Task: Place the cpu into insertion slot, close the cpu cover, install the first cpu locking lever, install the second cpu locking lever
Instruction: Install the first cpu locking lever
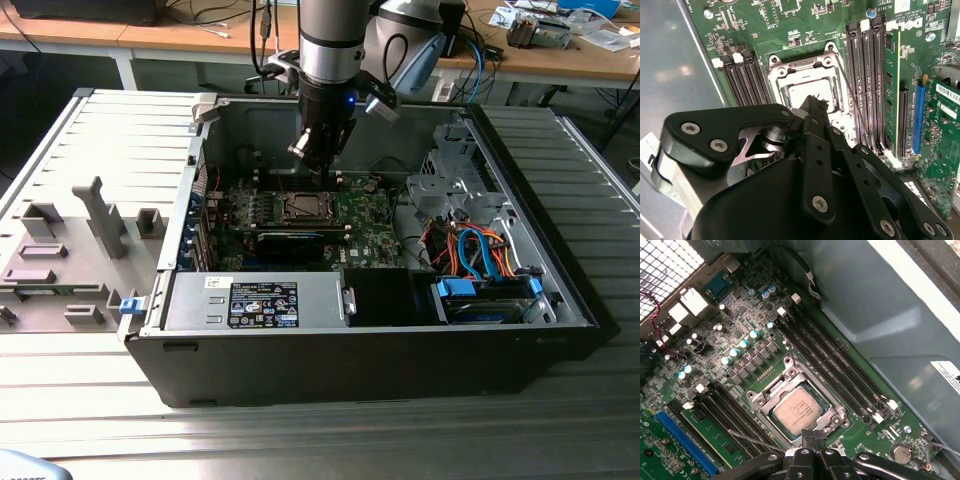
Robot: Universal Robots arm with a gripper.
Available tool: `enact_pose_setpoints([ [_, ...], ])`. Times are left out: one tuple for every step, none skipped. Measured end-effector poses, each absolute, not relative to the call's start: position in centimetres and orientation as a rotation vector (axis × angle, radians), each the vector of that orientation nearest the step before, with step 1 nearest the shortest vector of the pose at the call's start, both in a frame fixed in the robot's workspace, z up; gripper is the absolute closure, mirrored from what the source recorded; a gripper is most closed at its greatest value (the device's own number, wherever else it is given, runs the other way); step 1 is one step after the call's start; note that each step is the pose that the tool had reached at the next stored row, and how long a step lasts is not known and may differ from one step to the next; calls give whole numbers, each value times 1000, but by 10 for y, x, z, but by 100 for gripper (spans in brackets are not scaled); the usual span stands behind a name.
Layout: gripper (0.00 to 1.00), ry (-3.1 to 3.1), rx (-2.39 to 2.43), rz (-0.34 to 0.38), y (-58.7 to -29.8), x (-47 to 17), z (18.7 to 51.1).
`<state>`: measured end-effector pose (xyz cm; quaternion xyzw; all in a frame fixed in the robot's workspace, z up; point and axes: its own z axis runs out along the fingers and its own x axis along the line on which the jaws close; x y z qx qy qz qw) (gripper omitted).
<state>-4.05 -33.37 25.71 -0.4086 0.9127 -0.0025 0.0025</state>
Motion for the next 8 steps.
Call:
enact_pose_setpoints([
  [89, 2860, -1287, -8, -334, -40, 257],
  [89, 2857, -1293, -8, -334, -40, 257],
  [89, 2856, -1297, -8, -334, -40, 257],
  [89, 2854, -1300, -8, -334, -40, 257],
  [89, 2852, -1305, -8, -334, -40, 257],
  [89, 2850, -1309, -8, -334, -40, 257],
  [89, 2848, -1314, -8, -334, -40, 257],
  [89, 2846, -1318, -8, -334, -40, 257],
])
